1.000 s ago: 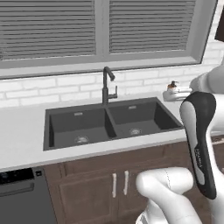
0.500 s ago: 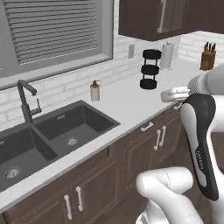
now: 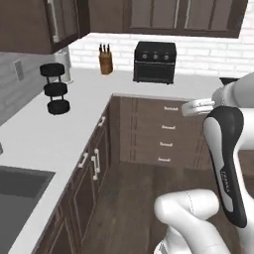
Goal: Navigate to the stand mixer.
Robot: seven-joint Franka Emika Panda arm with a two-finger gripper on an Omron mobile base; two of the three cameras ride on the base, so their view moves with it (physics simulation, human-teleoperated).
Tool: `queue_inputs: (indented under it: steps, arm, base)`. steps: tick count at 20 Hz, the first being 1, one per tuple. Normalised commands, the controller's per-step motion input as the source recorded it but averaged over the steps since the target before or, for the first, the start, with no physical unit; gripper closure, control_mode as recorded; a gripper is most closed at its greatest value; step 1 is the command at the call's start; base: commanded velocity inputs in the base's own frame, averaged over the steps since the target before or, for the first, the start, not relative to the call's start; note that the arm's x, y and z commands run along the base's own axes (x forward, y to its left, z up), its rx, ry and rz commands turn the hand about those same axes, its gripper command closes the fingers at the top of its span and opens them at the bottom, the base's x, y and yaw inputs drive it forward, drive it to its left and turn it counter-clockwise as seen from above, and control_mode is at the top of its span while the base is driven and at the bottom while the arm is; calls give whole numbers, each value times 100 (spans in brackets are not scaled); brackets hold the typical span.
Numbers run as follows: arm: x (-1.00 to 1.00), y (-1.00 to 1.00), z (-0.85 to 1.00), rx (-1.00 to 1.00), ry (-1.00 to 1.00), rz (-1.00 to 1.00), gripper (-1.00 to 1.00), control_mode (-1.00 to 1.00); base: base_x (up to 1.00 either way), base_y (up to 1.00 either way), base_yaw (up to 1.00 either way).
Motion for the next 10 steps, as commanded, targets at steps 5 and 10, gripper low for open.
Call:
queue_inputs:
  steps: [5,10]
  arm:
    - [0,0,0,0,0,0,-100,100]
    - [0,0,0,0,0,0,-100,100]
  base:
    - [0,0,-100]
    - [0,0,-100]
